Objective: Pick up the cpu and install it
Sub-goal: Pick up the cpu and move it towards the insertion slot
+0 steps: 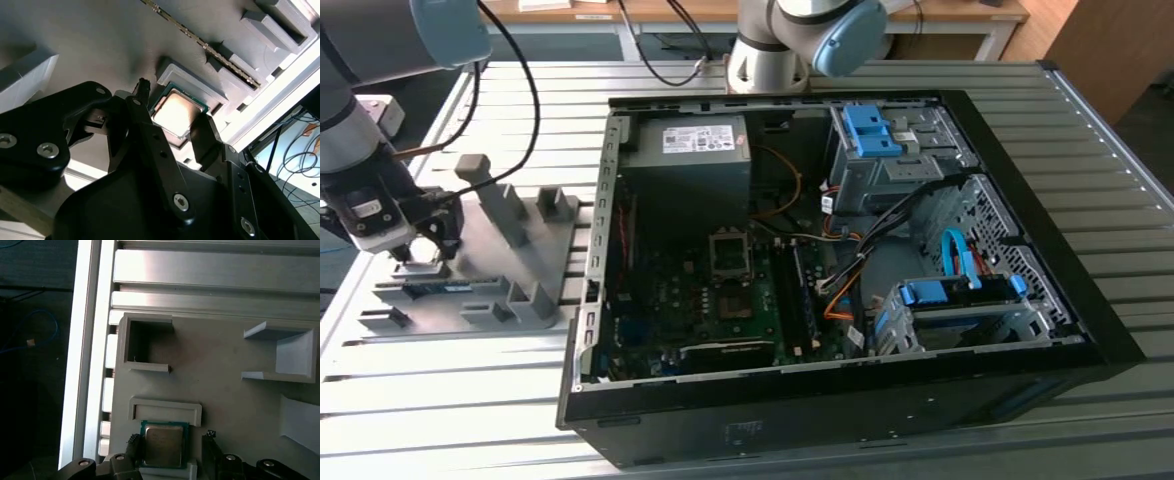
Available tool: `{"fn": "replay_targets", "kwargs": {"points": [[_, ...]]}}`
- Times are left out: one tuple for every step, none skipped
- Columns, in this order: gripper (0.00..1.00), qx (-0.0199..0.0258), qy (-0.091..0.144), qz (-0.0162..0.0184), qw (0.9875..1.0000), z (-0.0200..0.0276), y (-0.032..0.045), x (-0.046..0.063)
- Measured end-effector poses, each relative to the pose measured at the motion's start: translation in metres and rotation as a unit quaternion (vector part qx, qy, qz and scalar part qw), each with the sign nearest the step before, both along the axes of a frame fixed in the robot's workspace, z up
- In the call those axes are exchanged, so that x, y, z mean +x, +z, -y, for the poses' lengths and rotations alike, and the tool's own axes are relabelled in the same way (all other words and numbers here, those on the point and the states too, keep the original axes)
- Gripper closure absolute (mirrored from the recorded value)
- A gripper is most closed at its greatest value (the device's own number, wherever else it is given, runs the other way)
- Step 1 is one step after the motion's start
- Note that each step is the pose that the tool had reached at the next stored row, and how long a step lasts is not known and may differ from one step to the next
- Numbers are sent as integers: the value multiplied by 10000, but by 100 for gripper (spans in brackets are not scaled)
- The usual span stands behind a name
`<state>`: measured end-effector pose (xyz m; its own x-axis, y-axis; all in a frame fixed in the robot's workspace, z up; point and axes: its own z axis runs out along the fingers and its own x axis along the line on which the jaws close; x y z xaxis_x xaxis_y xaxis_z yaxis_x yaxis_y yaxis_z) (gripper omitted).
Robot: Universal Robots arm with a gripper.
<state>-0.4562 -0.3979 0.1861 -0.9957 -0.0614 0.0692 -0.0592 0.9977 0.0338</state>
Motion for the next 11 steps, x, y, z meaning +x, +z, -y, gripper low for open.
{"fn": "replay_targets", "kwargs": {"points": [[40,1,0,-2,10000,0,9,-1],[40,4,0,-1,10000,0,27,-1],[40,5,0,0,10000,0,48,0],[40,5,0,-1,10000,0,64,0],[40,7,0,-1,10000,0,70,0],[40,9,0,1,10000,0,71,1],[40,9,0,1,10000,0,71,1],[40,9,0,1,10000,0,71,1],[40,9,0,0,10000,0,71,3],[40,9,0,-1,10000,0,72,3],[40,8,0,-2,10000,0,73,3]]}}
